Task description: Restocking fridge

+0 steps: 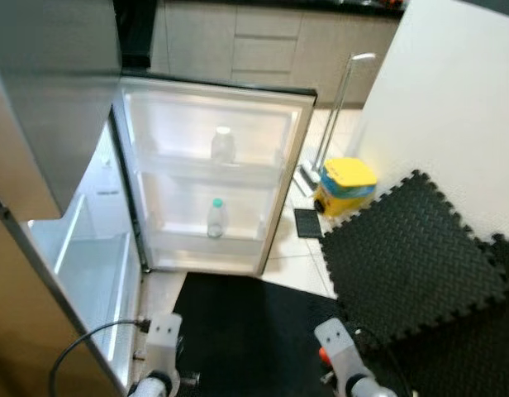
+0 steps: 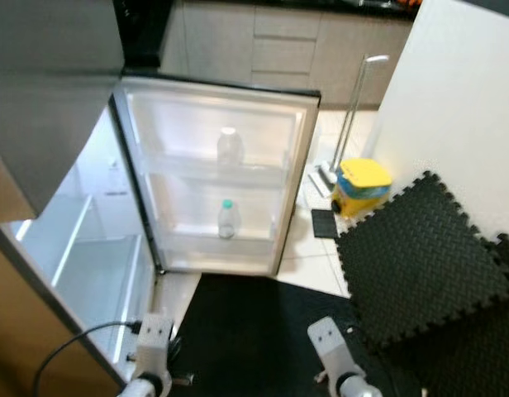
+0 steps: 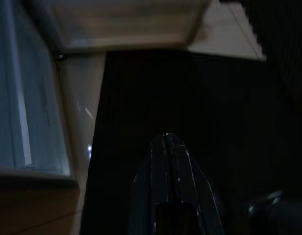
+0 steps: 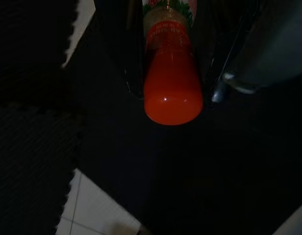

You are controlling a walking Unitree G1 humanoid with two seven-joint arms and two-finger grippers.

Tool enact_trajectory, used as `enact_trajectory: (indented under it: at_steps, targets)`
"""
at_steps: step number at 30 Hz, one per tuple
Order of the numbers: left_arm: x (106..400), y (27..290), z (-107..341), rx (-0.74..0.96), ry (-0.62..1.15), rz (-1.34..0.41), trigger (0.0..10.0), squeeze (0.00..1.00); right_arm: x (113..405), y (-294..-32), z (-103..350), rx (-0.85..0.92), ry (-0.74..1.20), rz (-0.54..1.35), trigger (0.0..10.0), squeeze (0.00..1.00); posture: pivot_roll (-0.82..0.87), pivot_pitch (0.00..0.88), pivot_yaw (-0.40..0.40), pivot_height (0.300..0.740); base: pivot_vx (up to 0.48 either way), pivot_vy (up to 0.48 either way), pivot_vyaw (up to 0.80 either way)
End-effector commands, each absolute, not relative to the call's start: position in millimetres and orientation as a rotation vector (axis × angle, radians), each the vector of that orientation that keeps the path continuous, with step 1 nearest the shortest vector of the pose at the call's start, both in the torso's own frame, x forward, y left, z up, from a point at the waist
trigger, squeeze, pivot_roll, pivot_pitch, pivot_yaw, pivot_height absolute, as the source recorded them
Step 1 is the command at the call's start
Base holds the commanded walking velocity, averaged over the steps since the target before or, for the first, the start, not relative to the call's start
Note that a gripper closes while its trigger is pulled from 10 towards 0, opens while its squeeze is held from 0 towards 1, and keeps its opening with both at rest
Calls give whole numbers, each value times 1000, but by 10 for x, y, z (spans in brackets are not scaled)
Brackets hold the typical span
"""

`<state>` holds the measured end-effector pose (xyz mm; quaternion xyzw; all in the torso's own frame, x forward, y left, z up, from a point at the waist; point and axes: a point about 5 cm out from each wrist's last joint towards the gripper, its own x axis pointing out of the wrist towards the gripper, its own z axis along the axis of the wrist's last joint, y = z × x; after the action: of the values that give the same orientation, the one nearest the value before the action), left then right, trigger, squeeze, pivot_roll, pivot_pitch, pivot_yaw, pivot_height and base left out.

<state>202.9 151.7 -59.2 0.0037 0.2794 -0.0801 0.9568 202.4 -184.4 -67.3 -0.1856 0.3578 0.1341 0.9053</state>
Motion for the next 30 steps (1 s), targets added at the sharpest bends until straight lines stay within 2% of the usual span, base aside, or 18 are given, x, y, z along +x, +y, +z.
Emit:
enact_trajectory:
  at_steps: [1,8,30]
  targets:
    - [2025,1468,-589,5,556,-179,10000,0,2031,-1880,-656,-397,725,282,10000,0,-156,52,-32,740,0,0,0]
    - [2037,1457,-578,9,545,-184,10000,0,2024,-1872,-661,-386,723,271,10000,0,-157,56,-30,740,0,-39,0]
    - [2068,1413,-567,5,542,-190,10000,0,2044,-1871,-647,-388,711,264,10000,0,-168,75,-25,740,0,-408,0]
